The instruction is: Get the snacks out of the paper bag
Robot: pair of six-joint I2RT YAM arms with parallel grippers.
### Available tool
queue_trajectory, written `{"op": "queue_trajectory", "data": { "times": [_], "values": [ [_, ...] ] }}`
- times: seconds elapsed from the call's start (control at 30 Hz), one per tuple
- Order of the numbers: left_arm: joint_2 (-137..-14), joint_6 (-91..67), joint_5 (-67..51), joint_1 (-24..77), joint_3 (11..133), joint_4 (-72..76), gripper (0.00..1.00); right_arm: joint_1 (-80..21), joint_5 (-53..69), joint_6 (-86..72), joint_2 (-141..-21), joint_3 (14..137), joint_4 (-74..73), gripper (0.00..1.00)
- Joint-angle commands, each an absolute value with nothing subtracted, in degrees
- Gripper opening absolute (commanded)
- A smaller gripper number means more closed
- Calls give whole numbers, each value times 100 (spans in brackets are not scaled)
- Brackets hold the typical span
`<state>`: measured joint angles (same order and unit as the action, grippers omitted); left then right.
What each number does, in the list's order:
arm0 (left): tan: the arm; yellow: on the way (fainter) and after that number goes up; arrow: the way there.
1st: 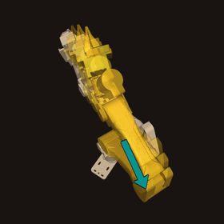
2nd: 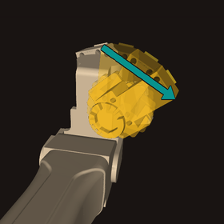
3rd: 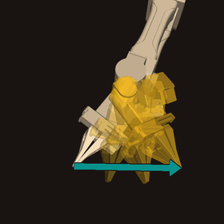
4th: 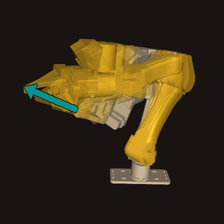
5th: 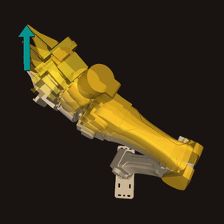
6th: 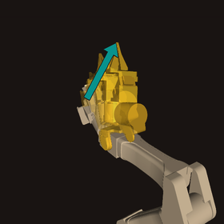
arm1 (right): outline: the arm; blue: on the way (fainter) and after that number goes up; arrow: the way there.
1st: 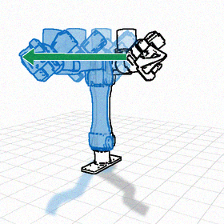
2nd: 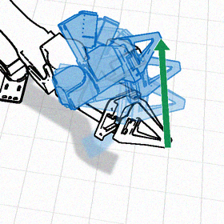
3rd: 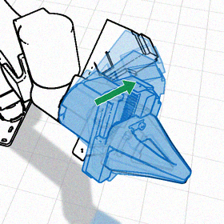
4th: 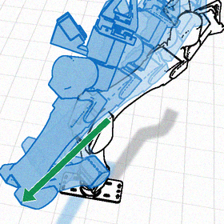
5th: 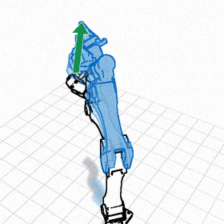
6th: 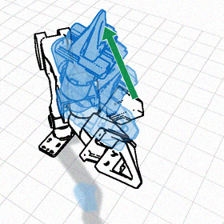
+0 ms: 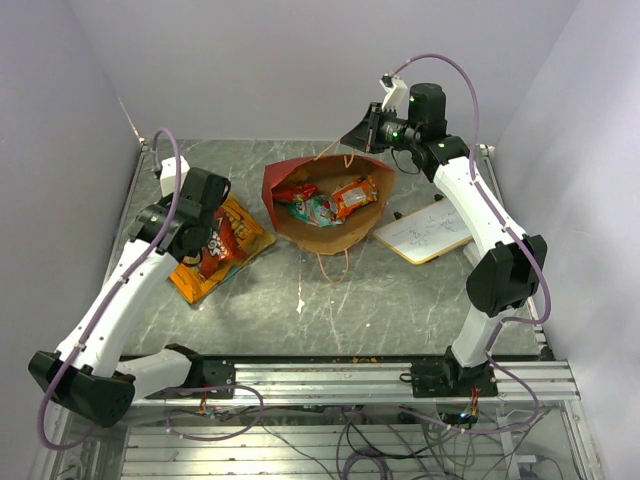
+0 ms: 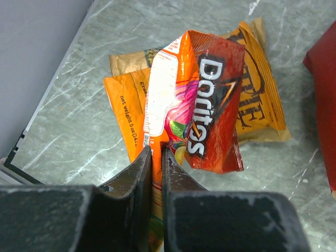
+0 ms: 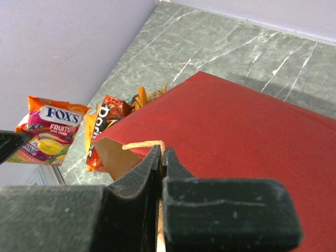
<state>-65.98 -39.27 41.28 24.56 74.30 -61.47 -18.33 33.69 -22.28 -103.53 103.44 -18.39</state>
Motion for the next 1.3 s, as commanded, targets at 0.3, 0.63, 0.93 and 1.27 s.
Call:
{"op": "queue_trajectory", "data": {
  "times": [0.3,0.63,0.93,1.27],
  "values": [
    [-7559,-4119,4414,1668,6536,-4715,7,-1794,3371,-2210,-10184,10296,-1851,0],
    [-7757,-4535,3628,1496,6525,-4799,65,-1793,3394,-2153,-10160,10296,-1881,0],
    [-7141,-4462,1555,1549,7667,-4534,89,-1798,3448,-2176,-10193,10270,-1829,0],
    [-6804,-3626,1875,3995,7231,-3081,87,-1804,3503,-2226,-10178,10229,-1816,0]
  ]
}}
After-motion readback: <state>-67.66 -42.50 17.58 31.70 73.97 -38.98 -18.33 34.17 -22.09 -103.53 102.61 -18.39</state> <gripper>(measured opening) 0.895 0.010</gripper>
